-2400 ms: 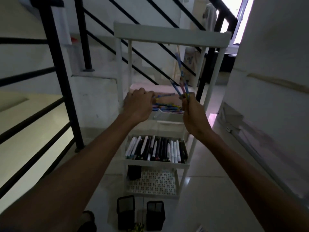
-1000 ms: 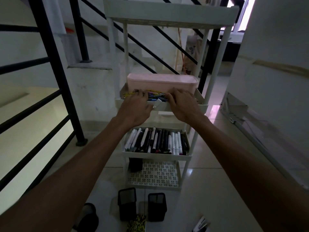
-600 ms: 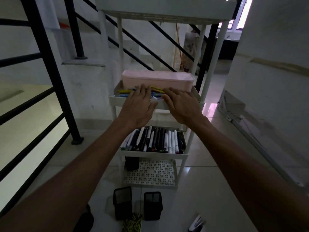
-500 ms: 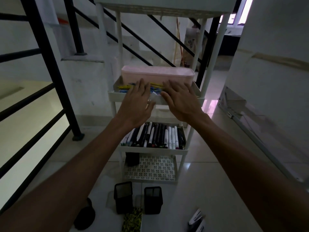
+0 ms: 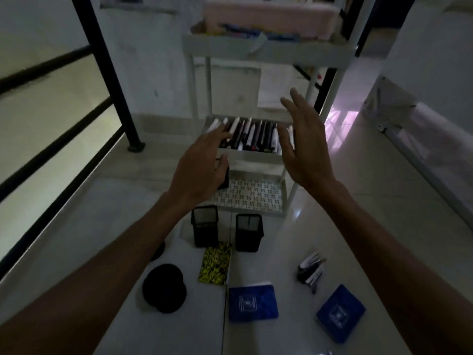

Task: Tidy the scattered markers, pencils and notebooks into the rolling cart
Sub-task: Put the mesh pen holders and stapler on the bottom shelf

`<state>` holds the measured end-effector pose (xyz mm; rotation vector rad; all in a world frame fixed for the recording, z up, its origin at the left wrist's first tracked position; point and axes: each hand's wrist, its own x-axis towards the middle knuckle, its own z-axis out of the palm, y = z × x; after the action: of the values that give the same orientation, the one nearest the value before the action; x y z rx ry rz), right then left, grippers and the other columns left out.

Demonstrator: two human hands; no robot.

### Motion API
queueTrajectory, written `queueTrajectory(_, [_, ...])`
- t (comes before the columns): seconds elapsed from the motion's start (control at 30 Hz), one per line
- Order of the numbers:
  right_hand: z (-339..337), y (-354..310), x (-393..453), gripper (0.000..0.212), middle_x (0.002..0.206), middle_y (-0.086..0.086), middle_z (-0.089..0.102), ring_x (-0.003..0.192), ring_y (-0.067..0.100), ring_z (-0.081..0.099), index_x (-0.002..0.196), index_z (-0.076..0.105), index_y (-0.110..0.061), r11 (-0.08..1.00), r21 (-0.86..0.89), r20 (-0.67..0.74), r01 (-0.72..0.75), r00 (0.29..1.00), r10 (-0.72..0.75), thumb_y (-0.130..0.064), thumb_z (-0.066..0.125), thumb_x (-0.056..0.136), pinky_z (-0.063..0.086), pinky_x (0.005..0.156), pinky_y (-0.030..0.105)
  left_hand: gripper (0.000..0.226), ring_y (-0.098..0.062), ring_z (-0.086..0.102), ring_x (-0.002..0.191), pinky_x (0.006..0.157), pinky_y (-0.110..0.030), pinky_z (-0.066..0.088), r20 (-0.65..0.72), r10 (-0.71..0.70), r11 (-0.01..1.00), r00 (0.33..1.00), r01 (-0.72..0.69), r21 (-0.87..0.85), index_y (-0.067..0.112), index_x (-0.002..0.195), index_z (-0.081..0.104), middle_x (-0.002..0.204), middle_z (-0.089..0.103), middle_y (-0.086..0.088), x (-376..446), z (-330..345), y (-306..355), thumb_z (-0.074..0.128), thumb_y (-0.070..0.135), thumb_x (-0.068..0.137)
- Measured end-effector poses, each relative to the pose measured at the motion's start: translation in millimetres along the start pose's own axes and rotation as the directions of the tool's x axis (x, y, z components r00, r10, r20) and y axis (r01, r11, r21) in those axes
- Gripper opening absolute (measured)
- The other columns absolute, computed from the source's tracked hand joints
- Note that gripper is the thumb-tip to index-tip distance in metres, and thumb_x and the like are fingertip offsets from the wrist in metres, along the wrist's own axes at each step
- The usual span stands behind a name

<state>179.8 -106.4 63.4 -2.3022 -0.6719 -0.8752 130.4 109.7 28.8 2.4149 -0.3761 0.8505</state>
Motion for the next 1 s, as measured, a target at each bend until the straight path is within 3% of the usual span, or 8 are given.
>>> queueTrajectory(0.1, [26, 4, -57, 0.041, 0.153, 0.005, 0.037, 0.143, 0.014, 0.030, 0.143, 0.043, -0.013, 0.994, 0.081, 0.023, -0.071, 0.997, 0.069, -0.025, 0.043, 0.103, 0.026, 0.118, 0.035, 0.042, -0.021, 0.053, 0.117, 0.095, -0.033, 0.046, 0.082, -0.151, 0.988, 0.985, 0.153, -0.017, 0.019, 0.136, 0.048, 0.132, 0.055, -0.005, -52, 22, -16, 0.054, 0.021, 0.094])
queueTrajectory(0.23, [66, 17, -126, 0.049, 0.148, 0.005, 0.041, 0.137, 0.017, 0.036, 0.142, 0.041, -0.013, 0.987, 0.049, 0.251, -0.156, 0.958, 0.139, -0.037, 0.049, 0.100, 0.034, 0.113, 0.035, 0.059, -0.022, 0.042, 0.130, 0.103, -0.032, 0.037, 0.251, -0.350, 0.935, 0.903, 0.354, 0.031, 0.018, 0.143, 0.041, 0.141, 0.048, -0.007, -104, 53, -47, 0.062, 0.031, 0.089])
queueTrajectory(0.43, [118, 17, -175, 0.110, 0.162, 0.011, 0.011, 0.149, 0.027, 0.010, 0.155, 0.009, -0.015, 0.840, -0.079, 0.551, -0.537, 0.678, 0.486, -0.067, 0.065, 0.076, 0.019, 0.118, 0.039, 0.095, -0.029, 0.021, 0.145, 0.117, -0.044, 0.022, 0.392, -0.454, 0.891, 0.800, 0.422, 0.170, 0.018, 0.152, 0.026, 0.157, 0.025, -0.012, -126, 80, -91, 0.074, 0.051, 0.077])
queueTrajectory(0.57, [148, 10, -183, 0.124, 0.161, 0.015, 0.010, 0.146, 0.034, 0.017, 0.156, -0.002, -0.013, 0.770, -0.152, 0.591, -0.619, 0.568, 0.573, -0.062, 0.074, 0.071, 0.028, 0.115, 0.045, 0.108, -0.029, 0.021, 0.144, 0.116, -0.045, 0.023, 0.447, -0.470, 0.883, 0.761, 0.397, 0.252, 0.019, 0.153, 0.023, 0.158, 0.023, -0.012, -123, 95, -109, 0.077, 0.059, 0.068])
queueTrajectory(0.63, [159, 6, -186, 0.119, 0.157, 0.018, 0.015, 0.142, 0.037, 0.026, 0.155, 0.001, -0.011, 0.753, -0.154, 0.543, -0.640, 0.582, 0.606, -0.049, 0.078, 0.073, 0.035, 0.112, 0.045, 0.113, -0.030, 0.021, 0.143, 0.115, -0.046, 0.027, 0.480, -0.494, 0.868, 0.725, 0.435, 0.238, 0.017, 0.153, 0.021, 0.157, 0.023, -0.012, -127, 103, -114, 0.078, 0.059, 0.065])
queueTrajectory(0.73, [164, 4, -188, 0.110, 0.150, 0.020, 0.025, 0.134, 0.037, 0.038, 0.155, 0.007, -0.010, 0.738, -0.140, 0.479, -0.661, 0.607, 0.634, -0.032, 0.080, 0.076, 0.041, 0.107, 0.041, 0.099, -0.030, 0.029, 0.134, 0.105, -0.046, 0.040, 0.419, -0.471, 0.879, 0.776, 0.454, 0.147, 0.011, 0.147, 0.031, 0.146, 0.033, -0.012, -132, 112, -121, 0.080, 0.046, 0.068])
queueTrajectory(0.9, [151, 8, -173, 0.097, 0.137, 0.017, 0.044, 0.124, 0.029, 0.047, 0.148, 0.028, -0.008, 0.726, -0.097, 0.397, -0.681, 0.642, 0.656, -0.031, 0.083, 0.071, 0.038, 0.094, 0.024, 0.091, -0.028, 0.036, 0.123, 0.091, -0.041, 0.051, 0.392, -0.470, 0.880, 0.791, 0.452, 0.144, 0.012, 0.136, 0.041, 0.127, 0.036, -0.010, -129, 108, -119, 0.080, 0.052, 0.064])
queueTrajectory(1.0, [144, 11, -155, 0.091, 0.128, 0.011, 0.052, 0.115, 0.025, 0.055, 0.142, 0.034, -0.016, 0.750, 0.005, 0.329, -0.661, 0.710, 0.623, -0.037, 0.081, 0.067, 0.049, 0.095, 0.031, 0.090, -0.026, 0.036, 0.124, 0.090, -0.040, 0.050, 0.349, -0.470, 0.879, 0.811, 0.464, 0.107, 0.014, 0.133, 0.043, 0.128, 0.037, -0.008, -121, 106, -111, 0.081, 0.054, 0.062])
